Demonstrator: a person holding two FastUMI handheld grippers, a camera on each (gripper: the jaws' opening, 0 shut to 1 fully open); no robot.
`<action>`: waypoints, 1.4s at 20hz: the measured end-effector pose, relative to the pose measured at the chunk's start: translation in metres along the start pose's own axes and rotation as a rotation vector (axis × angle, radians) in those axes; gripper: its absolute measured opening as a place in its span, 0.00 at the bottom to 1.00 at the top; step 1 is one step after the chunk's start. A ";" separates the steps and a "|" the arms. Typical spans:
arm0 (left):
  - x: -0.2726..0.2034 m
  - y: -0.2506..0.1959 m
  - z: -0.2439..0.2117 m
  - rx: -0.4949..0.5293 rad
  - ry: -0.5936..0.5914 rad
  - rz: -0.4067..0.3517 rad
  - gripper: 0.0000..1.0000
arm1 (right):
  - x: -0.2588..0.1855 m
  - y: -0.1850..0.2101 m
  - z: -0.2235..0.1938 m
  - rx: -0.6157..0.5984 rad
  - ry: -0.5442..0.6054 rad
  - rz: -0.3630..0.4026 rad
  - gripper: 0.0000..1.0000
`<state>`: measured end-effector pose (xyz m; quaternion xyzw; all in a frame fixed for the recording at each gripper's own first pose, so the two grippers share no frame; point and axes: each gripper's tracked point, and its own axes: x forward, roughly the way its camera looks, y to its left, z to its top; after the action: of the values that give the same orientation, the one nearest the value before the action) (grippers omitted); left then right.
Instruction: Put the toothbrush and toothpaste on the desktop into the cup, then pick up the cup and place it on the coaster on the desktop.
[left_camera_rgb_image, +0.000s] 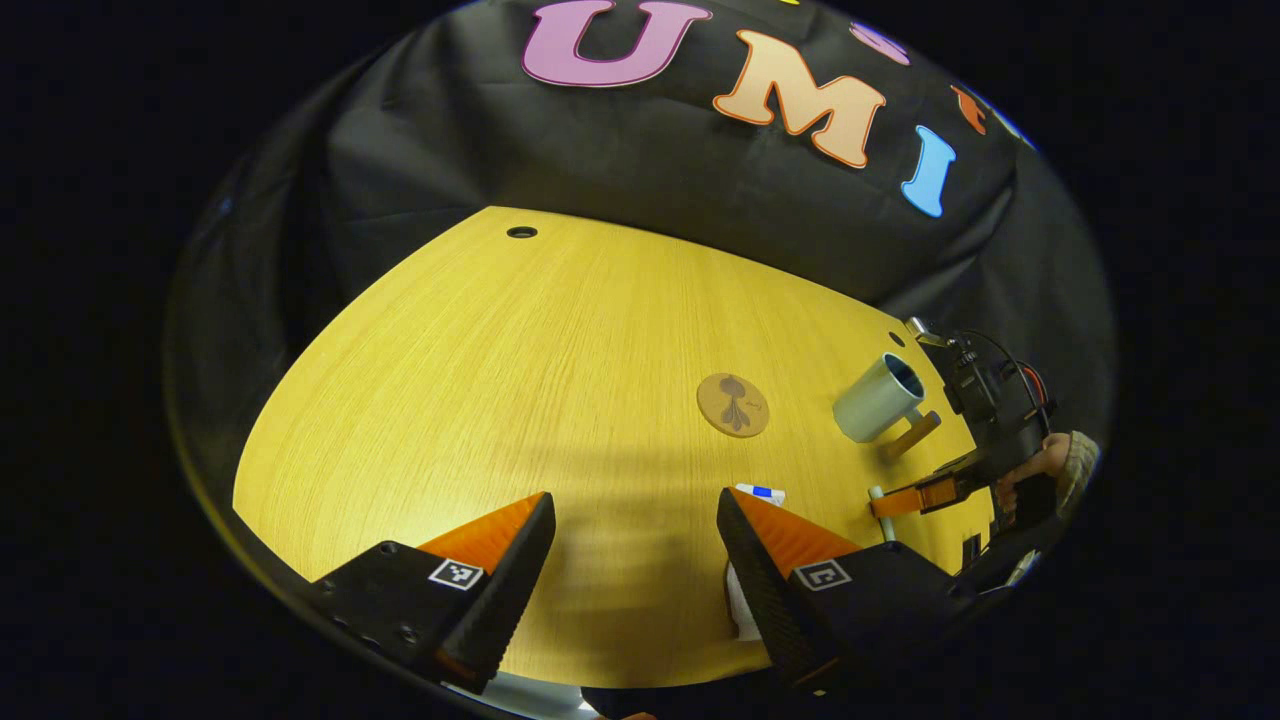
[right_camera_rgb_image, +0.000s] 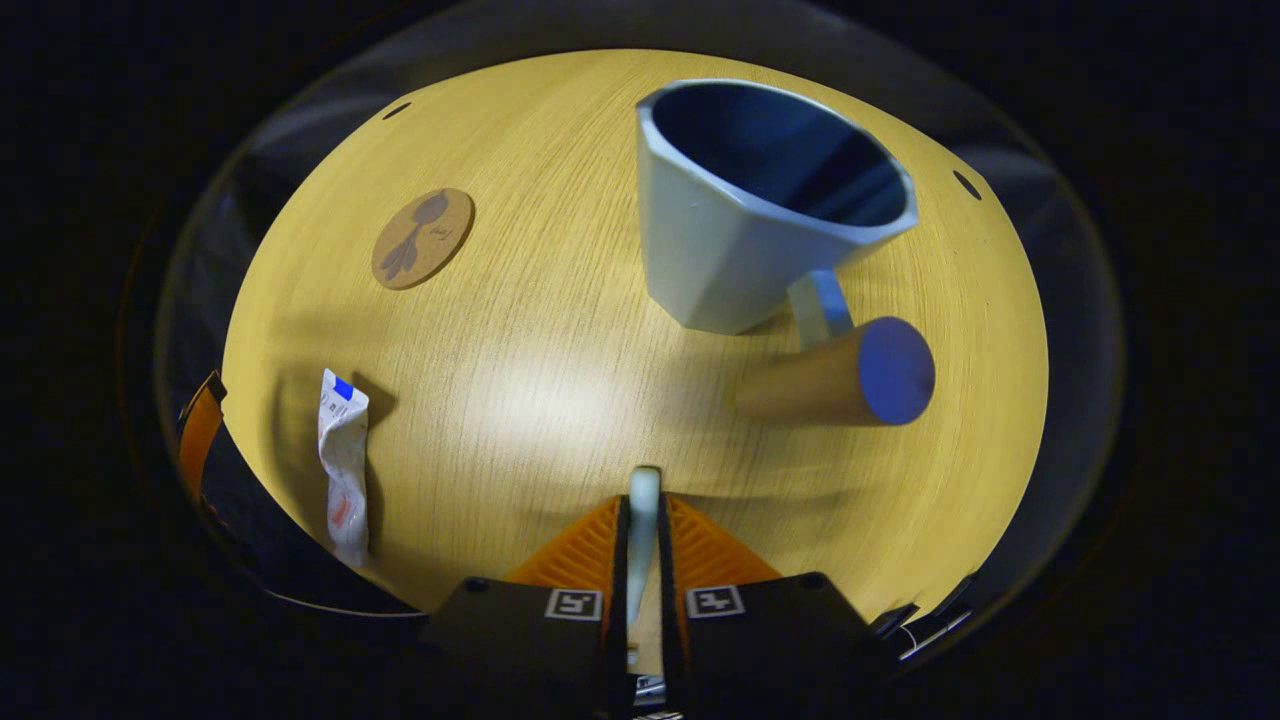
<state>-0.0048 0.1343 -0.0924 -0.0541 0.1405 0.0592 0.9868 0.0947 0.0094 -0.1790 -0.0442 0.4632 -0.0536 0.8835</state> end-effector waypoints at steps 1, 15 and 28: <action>0.000 -0.002 -0.001 0.000 0.002 -0.007 0.96 | 0.001 0.000 0.000 -0.002 -0.001 -0.002 0.14; 0.012 -0.062 -0.015 0.095 0.143 -0.077 0.95 | -0.002 0.005 -0.001 -0.046 -0.118 0.053 0.06; 0.066 -0.102 -0.049 0.152 0.463 -0.021 0.94 | -0.075 -0.015 -0.004 0.086 -0.349 0.189 0.06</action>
<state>0.0578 0.0343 -0.1490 0.0066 0.3665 0.0240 0.9301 0.0484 0.0051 -0.1182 0.0286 0.3025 0.0182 0.9525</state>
